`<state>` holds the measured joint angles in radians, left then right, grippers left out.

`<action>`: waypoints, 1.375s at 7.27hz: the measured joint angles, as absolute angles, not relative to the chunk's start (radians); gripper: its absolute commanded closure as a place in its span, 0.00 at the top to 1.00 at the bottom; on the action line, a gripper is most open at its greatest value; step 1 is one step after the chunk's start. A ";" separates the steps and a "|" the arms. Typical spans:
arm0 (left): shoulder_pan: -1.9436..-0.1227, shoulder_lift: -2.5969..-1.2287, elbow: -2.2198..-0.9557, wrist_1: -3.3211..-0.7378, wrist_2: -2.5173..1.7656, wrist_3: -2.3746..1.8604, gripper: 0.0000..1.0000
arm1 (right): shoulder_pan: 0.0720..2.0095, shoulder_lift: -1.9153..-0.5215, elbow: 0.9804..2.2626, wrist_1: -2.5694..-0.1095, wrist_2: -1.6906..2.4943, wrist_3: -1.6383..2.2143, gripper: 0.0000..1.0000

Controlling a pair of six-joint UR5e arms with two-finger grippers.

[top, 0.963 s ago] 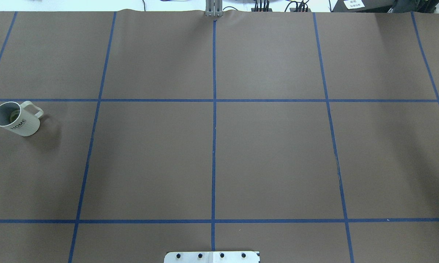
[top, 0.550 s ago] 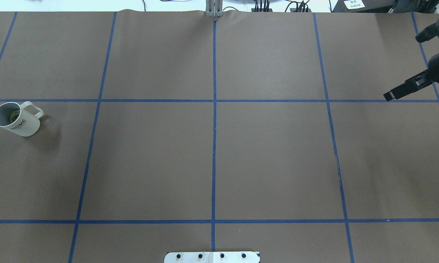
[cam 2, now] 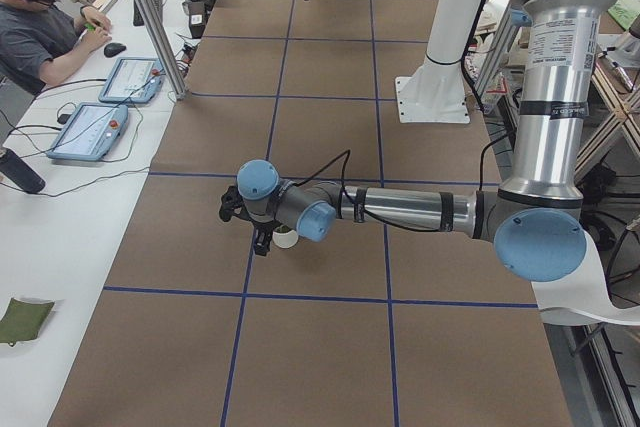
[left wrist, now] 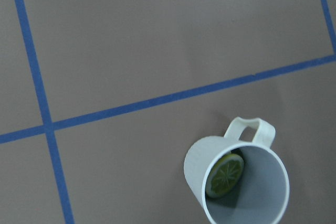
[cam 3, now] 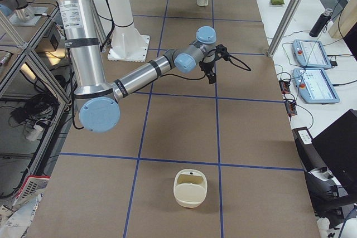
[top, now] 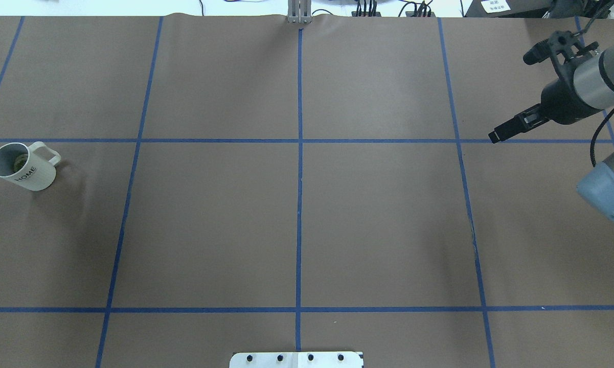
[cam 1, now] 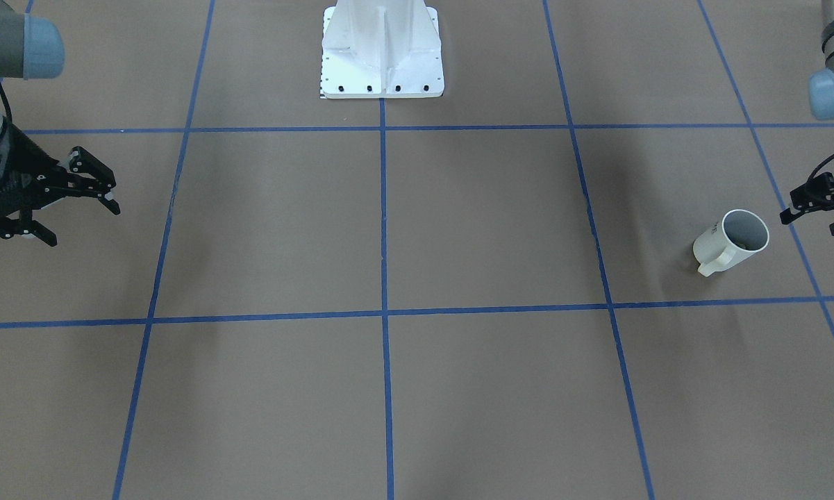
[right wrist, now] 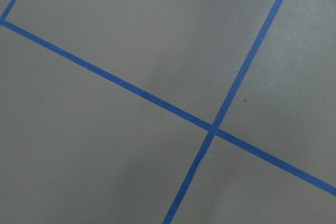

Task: Left arm hands cup to right arm to dump lemon

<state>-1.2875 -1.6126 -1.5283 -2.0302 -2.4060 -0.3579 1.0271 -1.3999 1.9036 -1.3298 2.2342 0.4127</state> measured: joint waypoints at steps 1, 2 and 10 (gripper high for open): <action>-1.254 -1.614 -1.522 -2.061 -2.370 -0.414 0.80 | 1.020 -1.396 1.904 -1.330 2.227 0.417 0.99; -1.235 -1.613 -1.521 -2.072 -2.353 -0.439 0.63 | 1.016 -1.395 1.904 -1.330 2.224 0.418 0.99; -1.184 -1.606 -1.524 -2.077 -2.340 -0.452 0.00 | 1.007 -1.389 1.902 -1.325 2.223 0.418 0.99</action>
